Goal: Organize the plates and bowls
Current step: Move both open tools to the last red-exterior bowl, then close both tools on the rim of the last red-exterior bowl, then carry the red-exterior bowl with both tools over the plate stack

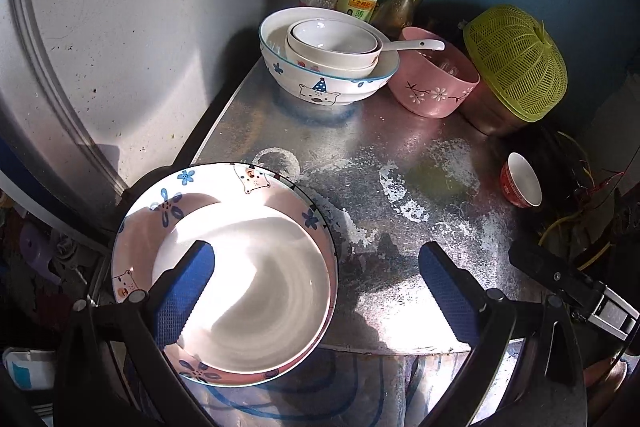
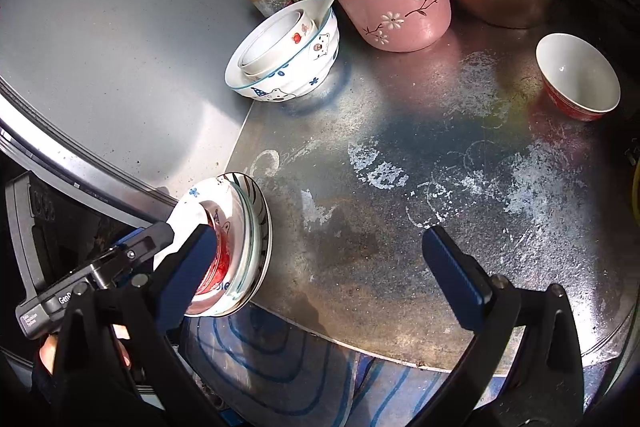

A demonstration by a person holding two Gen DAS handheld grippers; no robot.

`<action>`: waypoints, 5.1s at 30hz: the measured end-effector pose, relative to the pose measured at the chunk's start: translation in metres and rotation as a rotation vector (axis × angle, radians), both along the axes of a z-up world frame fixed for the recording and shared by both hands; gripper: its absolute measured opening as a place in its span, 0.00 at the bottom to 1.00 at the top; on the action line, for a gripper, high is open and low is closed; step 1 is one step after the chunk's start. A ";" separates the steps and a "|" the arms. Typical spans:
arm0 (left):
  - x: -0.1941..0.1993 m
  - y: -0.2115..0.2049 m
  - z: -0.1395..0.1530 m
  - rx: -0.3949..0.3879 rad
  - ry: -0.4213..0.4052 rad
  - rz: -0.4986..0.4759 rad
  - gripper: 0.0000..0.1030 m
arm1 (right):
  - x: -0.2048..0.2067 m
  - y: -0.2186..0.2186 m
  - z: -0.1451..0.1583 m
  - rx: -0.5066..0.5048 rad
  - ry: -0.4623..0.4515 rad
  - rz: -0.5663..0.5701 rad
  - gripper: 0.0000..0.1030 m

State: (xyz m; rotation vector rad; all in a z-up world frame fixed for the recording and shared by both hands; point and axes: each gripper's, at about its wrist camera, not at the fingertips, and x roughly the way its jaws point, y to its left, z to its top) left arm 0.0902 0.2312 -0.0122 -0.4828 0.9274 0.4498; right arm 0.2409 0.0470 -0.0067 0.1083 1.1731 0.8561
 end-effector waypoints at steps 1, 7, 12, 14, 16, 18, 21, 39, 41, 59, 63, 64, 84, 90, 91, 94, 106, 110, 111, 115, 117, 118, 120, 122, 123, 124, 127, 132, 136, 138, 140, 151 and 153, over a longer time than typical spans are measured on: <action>0.005 -0.003 0.000 0.000 -0.001 -0.012 0.99 | 0.003 -0.004 0.001 0.002 0.000 -0.012 1.00; 0.039 -0.024 0.002 -0.002 -0.003 -0.094 0.99 | 0.022 -0.033 0.004 0.015 0.003 -0.091 1.00; 0.069 -0.044 -0.001 -0.010 0.004 -0.161 0.99 | 0.035 -0.062 0.001 0.019 0.011 -0.171 1.00; 0.082 -0.052 -0.004 -0.014 0.009 -0.192 0.99 | 0.040 -0.074 -0.001 0.016 0.014 -0.209 1.00; 0.096 -0.060 -0.009 -0.022 0.015 -0.223 0.99 | 0.046 -0.085 -0.004 0.010 0.018 -0.248 1.00; 0.108 -0.068 -0.012 -0.032 0.019 -0.252 0.99 | 0.052 -0.098 -0.007 0.005 0.021 -0.290 1.00; 0.127 -0.080 -0.016 -0.051 0.016 -0.293 0.99 | 0.059 -0.115 -0.010 0.005 0.023 -0.350 1.00; 0.256 -0.122 -0.042 -0.129 -0.042 -0.444 0.97 | 0.139 -0.155 -0.023 -0.062 -0.041 -0.621 0.57; 0.268 -0.126 -0.046 -0.131 -0.046 -0.447 0.90 | 0.150 -0.155 -0.029 -0.074 -0.036 -0.633 0.50; 0.341 -0.153 -0.104 -0.205 0.034 -0.514 0.44 | 0.195 -0.147 -0.069 -0.161 0.001 -0.635 0.33; 0.353 -0.162 -0.112 -0.213 0.042 -0.533 0.40 | 0.195 -0.144 -0.073 -0.182 -0.005 -0.630 0.27; 0.354 -0.164 -0.113 -0.214 0.042 -0.537 0.36 | 0.196 -0.144 -0.075 -0.185 -0.005 -0.629 0.24; 0.327 -0.159 -0.109 -0.187 0.040 -0.542 0.07 | 0.178 -0.128 -0.071 -0.159 -0.029 -0.576 0.08; 0.297 -0.144 -0.093 -0.172 0.025 -0.510 0.07 | 0.157 -0.120 -0.058 -0.133 -0.034 -0.538 0.08; 0.290 -0.141 -0.090 -0.169 0.023 -0.503 0.07 | 0.153 -0.118 -0.055 -0.130 -0.034 -0.529 0.08; 0.270 -0.134 -0.080 -0.159 0.014 -0.484 0.07 | 0.139 -0.114 -0.048 -0.113 -0.035 -0.506 0.08; 0.190 -0.115 -0.045 -0.110 -0.009 -0.406 0.07 | 0.080 -0.092 -0.018 -0.068 -0.055 -0.403 0.08; 0.164 -0.110 -0.035 -0.100 -0.014 -0.385 0.07 | 0.062 -0.085 -0.010 -0.058 -0.060 -0.370 0.08; 0.159 -0.109 -0.033 -0.100 -0.014 -0.381 0.07 | 0.057 -0.084 -0.008 -0.055 -0.061 -0.362 0.08; 0.138 -0.108 -0.026 -0.096 -0.019 -0.359 0.07 | 0.040 -0.079 0.000 -0.048 -0.066 -0.330 0.08; 0.131 -0.107 -0.023 -0.096 -0.022 -0.349 0.07 | 0.033 -0.077 0.003 -0.047 -0.068 -0.316 0.08; 0.128 -0.108 -0.022 -0.096 -0.023 -0.343 0.07 | 0.029 -0.076 0.004 -0.046 -0.068 -0.309 0.08; 0.121 -0.105 -0.019 -0.097 -0.027 -0.333 0.07 | 0.023 -0.074 0.007 -0.044 -0.069 -0.295 0.08; 0.113 -0.103 -0.015 -0.092 -0.031 -0.325 0.07 | 0.017 -0.073 0.009 -0.041 -0.070 -0.284 0.08; 0.110 -0.103 -0.014 -0.091 -0.033 -0.319 0.07 | 0.015 -0.072 0.011 -0.040 -0.071 -0.278 0.08; 0.107 -0.101 -0.012 -0.090 -0.036 -0.315 0.07 | 0.013 -0.070 0.012 -0.038 -0.071 -0.272 0.08; 0.096 -0.096 -0.006 -0.086 -0.043 -0.293 0.07 | 0.004 -0.065 0.016 -0.033 -0.074 -0.247 0.08; 0.076 -0.083 0.004 -0.075 -0.055 -0.250 0.07 | -0.006 -0.050 0.022 -0.019 -0.081 -0.199 0.08; 0.059 -0.070 0.009 -0.069 -0.063 -0.209 0.07 | -0.016 -0.034 0.027 -0.010 -0.086 -0.158 0.08; 0.051 -0.063 0.011 -0.064 -0.066 -0.189 0.07 | -0.020 -0.026 0.028 -0.007 -0.088 -0.137 0.08; 0.042 -0.056 0.013 -0.062 -0.069 -0.165 0.07 | -0.024 -0.017 0.029 -0.004 -0.090 -0.115 0.08; -0.010 -0.009 0.016 -0.056 -0.086 -0.026 0.07 | -0.052 0.041 0.034 0.006 -0.100 0.024 0.08; -0.019 0.001 0.016 -0.053 -0.084 0.001 0.07 | -0.058 0.054 0.034 0.006 -0.100 0.053 0.08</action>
